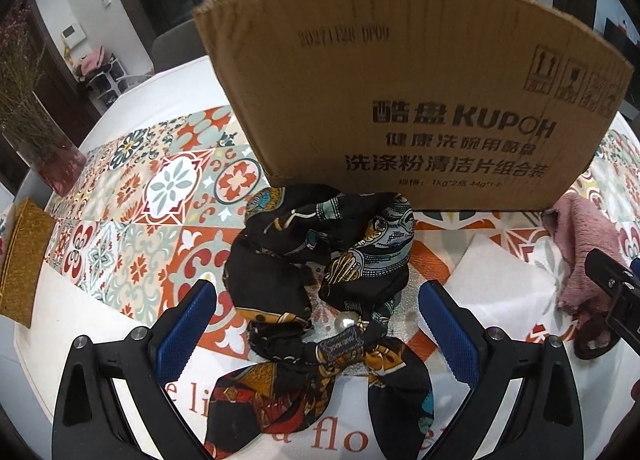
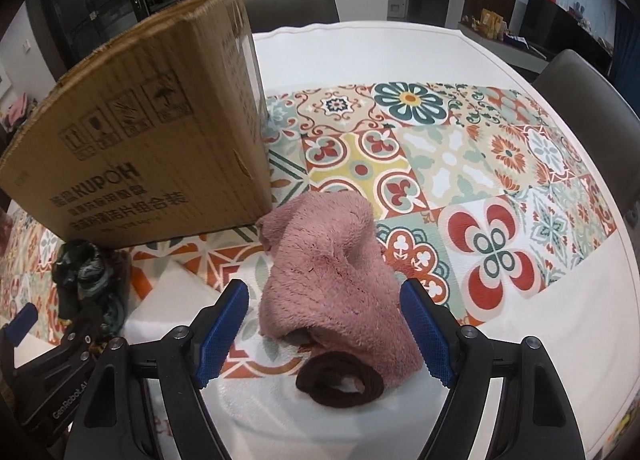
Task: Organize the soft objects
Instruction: 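Grasp the dark patterned scarf with the left gripper while the right grasps the pink towel, then lift the scarf and pink towel and carry both over the box, then open both grippers to drop the scarf and towel into the box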
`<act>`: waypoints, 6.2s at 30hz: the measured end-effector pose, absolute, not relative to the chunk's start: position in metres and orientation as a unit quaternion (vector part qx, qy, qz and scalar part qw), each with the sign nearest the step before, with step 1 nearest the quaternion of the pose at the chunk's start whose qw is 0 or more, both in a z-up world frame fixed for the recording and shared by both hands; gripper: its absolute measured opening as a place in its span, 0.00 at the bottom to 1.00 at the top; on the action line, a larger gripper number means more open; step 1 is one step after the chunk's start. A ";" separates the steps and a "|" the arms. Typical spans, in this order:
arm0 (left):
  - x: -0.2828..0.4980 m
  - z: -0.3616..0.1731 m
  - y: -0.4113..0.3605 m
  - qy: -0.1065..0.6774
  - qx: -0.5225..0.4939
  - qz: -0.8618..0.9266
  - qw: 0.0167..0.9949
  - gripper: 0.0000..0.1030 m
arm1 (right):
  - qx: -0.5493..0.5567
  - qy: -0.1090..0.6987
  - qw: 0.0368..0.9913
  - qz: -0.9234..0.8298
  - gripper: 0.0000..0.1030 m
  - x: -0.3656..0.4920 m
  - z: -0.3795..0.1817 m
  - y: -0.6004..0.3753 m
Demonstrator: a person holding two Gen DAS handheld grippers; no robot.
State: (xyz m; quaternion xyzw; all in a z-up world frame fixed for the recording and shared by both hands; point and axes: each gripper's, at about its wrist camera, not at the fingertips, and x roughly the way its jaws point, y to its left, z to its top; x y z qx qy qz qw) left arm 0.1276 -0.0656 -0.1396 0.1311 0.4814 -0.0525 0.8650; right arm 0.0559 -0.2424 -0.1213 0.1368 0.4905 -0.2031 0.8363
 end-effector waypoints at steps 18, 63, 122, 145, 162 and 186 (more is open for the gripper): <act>0.151 -0.166 -0.074 0.497 0.157 -0.062 0.851 0.52 | 0.138 0.507 0.827 -0.201 0.55 0.073 -0.154 -0.249; 0.088 -0.038 -0.037 0.409 0.110 -0.079 0.902 0.07 | 0.124 0.398 0.894 -0.163 0.13 0.028 -0.029 -0.212; 0.131 0.100 -0.073 0.322 0.117 -0.106 0.934 0.07 | 0.117 0.333 0.929 -0.110 0.13 0.068 0.096 -0.217; 0.191 0.097 -0.102 0.327 0.117 -0.138 0.927 0.07 | 0.115 0.356 0.922 -0.097 0.13 0.131 0.082 -0.226; 0.225 0.101 -0.114 0.316 0.114 -0.155 0.929 0.07 | 0.113 0.364 0.920 -0.089 0.13 0.165 0.072 -0.226; 0.244 0.037 -0.097 0.395 0.096 -0.148 0.902 0.21 | 0.121 0.402 0.905 -0.067 0.16 0.186 0.032 -0.213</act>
